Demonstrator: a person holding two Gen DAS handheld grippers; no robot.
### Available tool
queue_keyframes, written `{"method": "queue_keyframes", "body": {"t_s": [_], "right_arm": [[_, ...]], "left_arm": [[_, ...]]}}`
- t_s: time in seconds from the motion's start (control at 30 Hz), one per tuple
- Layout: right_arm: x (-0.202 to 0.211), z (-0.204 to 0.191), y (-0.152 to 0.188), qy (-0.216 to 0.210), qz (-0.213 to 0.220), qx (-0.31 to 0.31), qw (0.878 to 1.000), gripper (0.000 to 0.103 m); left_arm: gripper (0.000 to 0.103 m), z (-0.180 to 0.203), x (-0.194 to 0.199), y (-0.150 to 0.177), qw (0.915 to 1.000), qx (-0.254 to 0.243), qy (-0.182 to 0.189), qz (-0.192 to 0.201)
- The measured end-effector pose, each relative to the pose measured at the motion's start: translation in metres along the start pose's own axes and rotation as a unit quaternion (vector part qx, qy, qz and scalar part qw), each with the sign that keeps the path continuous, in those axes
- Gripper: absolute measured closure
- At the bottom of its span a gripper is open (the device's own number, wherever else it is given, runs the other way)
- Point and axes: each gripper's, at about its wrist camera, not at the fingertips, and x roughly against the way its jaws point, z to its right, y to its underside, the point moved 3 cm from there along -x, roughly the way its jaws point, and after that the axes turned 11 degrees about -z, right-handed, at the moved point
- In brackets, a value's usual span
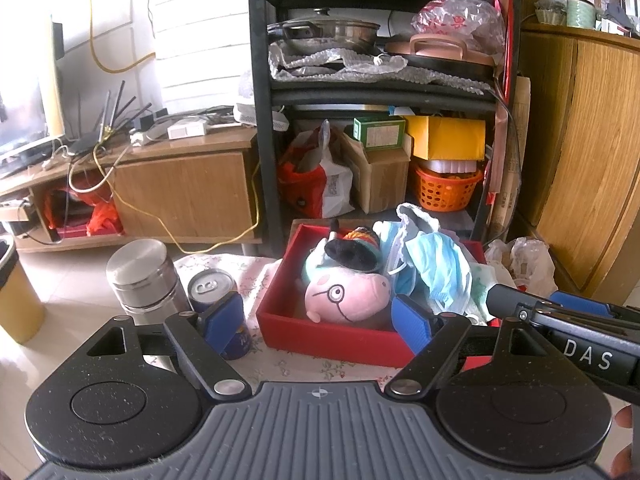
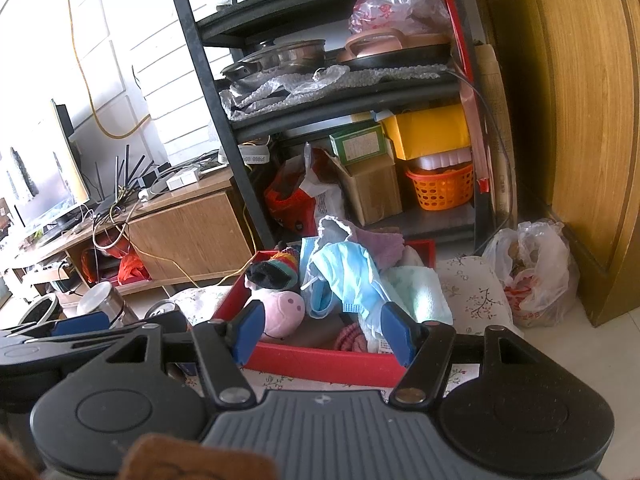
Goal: Organize soft objects
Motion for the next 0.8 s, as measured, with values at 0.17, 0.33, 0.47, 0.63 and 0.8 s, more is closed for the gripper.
{"method": "queue_keyframes", "body": {"t_s": [0.17, 0.33, 0.47, 0.63, 0.8], "right_arm": [[0.0013, -0.0002, 0.0000, 0.000, 0.001, -0.001, 1.000, 0.067], [0.0017, 0.0000, -0.0002, 0.001, 0.002, -0.001, 1.000, 0.067], [0.0020, 0.0002, -0.0004, 0.000, 0.003, -0.001, 1.000, 0.067], [0.0017, 0.0002, -0.0001, 0.000, 0.002, -0.001, 1.000, 0.067], [0.0040, 0.0002, -0.0022, 0.000, 0.005, -0.002, 1.000, 0.067]], "left_arm": [[0.022, -0.0002, 0.0007, 0.0000, 1.0000, 0.001, -0.002, 0.003], [0.022, -0.0001, 0.0008, 0.0001, 1.0000, 0.000, -0.003, 0.003], [0.022, -0.0001, 0.0012, -0.0003, 1.0000, -0.002, -0.004, 0.006], [0.022, 0.0020, 0.0028, -0.0003, 0.9998, -0.009, -0.011, 0.013], [0.022, 0.0016, 0.0039, -0.0010, 0.9998, -0.009, -0.008, 0.016]]}}
